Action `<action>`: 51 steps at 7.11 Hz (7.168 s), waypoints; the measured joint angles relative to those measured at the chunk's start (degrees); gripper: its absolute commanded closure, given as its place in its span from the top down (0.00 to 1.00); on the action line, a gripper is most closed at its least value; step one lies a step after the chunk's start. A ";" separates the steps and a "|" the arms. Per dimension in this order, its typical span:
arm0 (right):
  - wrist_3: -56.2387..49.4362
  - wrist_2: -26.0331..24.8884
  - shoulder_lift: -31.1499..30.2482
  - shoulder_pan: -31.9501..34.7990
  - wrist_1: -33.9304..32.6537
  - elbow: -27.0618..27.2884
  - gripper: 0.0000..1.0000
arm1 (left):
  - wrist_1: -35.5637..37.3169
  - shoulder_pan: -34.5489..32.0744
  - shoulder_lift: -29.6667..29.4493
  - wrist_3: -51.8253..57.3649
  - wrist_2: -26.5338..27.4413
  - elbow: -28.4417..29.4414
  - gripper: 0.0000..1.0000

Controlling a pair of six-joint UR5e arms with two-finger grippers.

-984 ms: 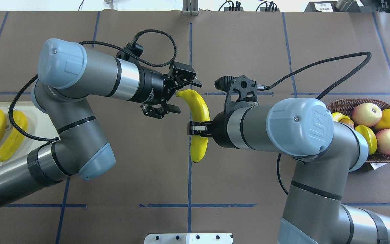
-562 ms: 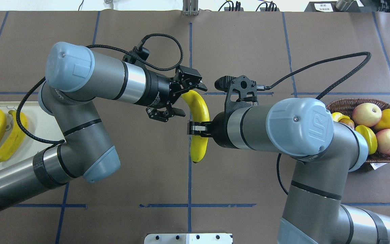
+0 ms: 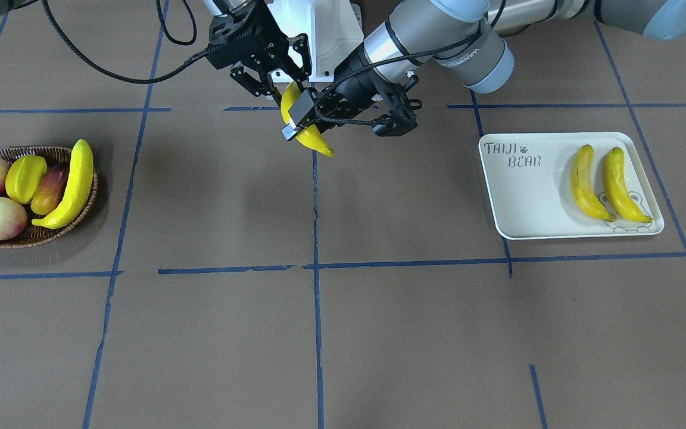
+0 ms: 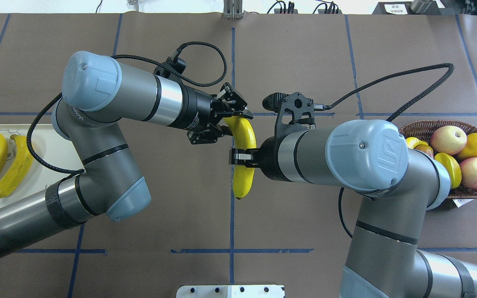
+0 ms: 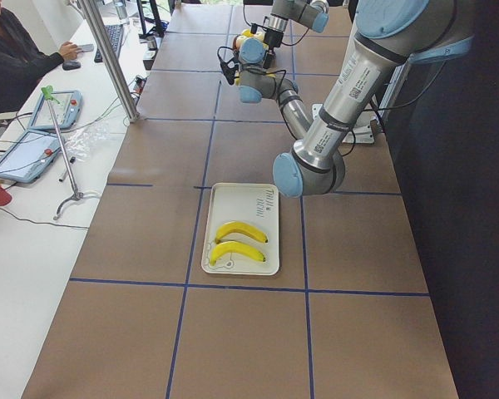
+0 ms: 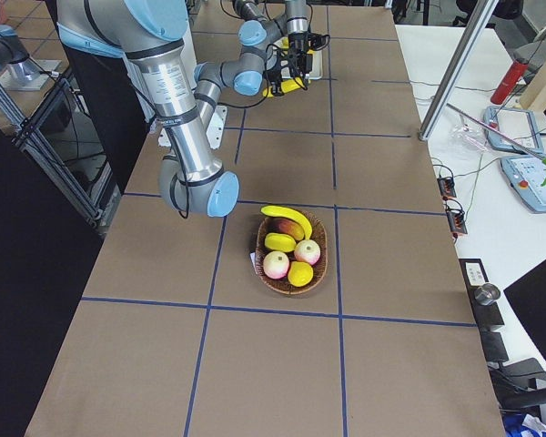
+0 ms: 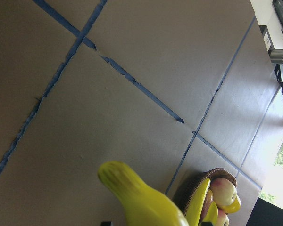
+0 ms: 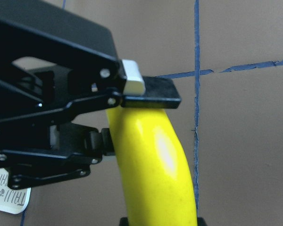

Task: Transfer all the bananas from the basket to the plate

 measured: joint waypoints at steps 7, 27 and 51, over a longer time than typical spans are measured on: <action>0.38 1.82 -0.65 0.55 0.15 2.56 1.00 | -0.32 -0.20 0.34 0.78 -0.10 0.04 0.00; -5.89 7.32 -6.19 6.21 -10.54 4.53 1.00 | 21.06 -18.22 32.74 51.64 -7.07 3.20 1.00; -28.44 10.53 -23.27 14.82 -20.31 -7.78 0.68 | 33.15 -13.44 18.17 36.91 -9.06 -7.87 1.00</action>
